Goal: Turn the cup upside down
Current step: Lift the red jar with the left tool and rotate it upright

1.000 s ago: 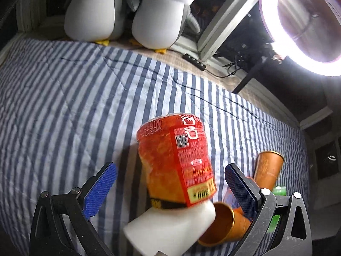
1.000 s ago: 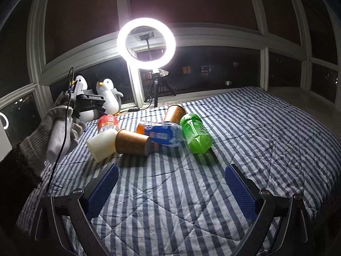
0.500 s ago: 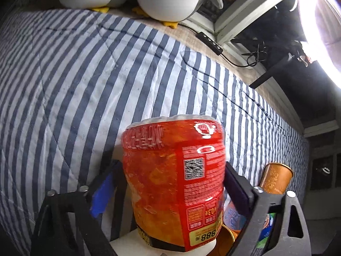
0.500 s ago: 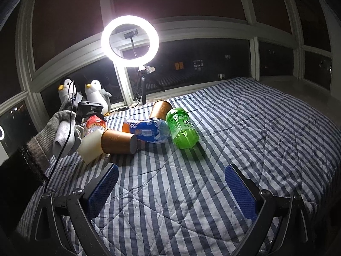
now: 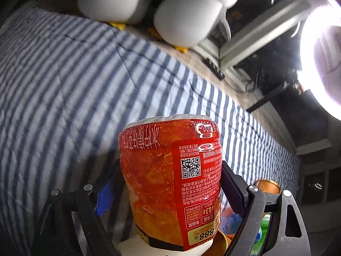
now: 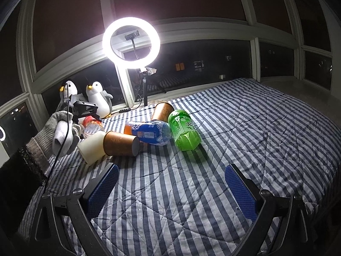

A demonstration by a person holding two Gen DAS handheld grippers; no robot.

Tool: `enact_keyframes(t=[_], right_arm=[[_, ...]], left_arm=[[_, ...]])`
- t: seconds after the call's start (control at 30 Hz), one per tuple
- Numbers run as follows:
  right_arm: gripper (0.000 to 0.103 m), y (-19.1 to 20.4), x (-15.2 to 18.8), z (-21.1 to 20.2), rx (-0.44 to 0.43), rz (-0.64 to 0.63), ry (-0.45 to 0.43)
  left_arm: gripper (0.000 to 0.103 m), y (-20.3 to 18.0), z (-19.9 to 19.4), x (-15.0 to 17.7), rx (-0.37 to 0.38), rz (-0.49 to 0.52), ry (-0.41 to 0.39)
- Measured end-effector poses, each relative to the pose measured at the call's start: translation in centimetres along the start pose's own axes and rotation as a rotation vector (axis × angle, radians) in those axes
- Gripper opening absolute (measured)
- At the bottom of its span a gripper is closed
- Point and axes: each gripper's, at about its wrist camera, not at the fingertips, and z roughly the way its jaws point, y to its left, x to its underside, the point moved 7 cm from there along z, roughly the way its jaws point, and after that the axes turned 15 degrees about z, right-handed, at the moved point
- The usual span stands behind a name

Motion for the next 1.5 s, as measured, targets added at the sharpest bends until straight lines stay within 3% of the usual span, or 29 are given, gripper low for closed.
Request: enact_keyframes(t=[0.2,0.3,0.5,0.63,0.9,1.2,1.5], right_arm=[[0.099,0.9,0.0,-0.5,-0.011,-0.012,-0.004],[0.099,1.3,0.1,-0.7,-0.022,-0.011,-0.006],[0.099,2.4,0.6,-1.2,-0.048,-0.009,-0.002],[0.099,3.0,1.1,-1.8,-0.061,-0.013,-0.002],[0.099,3.2,1.9,-2.8,-0.069,-0.013,0.003],[0.099,2.7,2.6,-2.3,-0.085,0.013,0.067],[0.099,1.8,2.9,-0.8,-0.076,0.020,0.133]], left_arm=[[0.088,0.9,-6.4,-1.3,-0.028,0.065,-0.112],[0.088,1.0,-9.9,-0.2,-0.011,0.101,-0.144],[0.088,0.5,-14.5,4.3,0.025,0.178,-0.149],[0.088,0.0,-15.9,9.0,0.072,0.201,-0.108],[0.088,-2.8,-15.3,18.3,0.137,0.267,-0.016],[0.088,-8.0,-9.9,27.7,0.192,0.375,0.136],[0.089,-9.2,-6.4,28.8,0.160,0.432,0.161]])
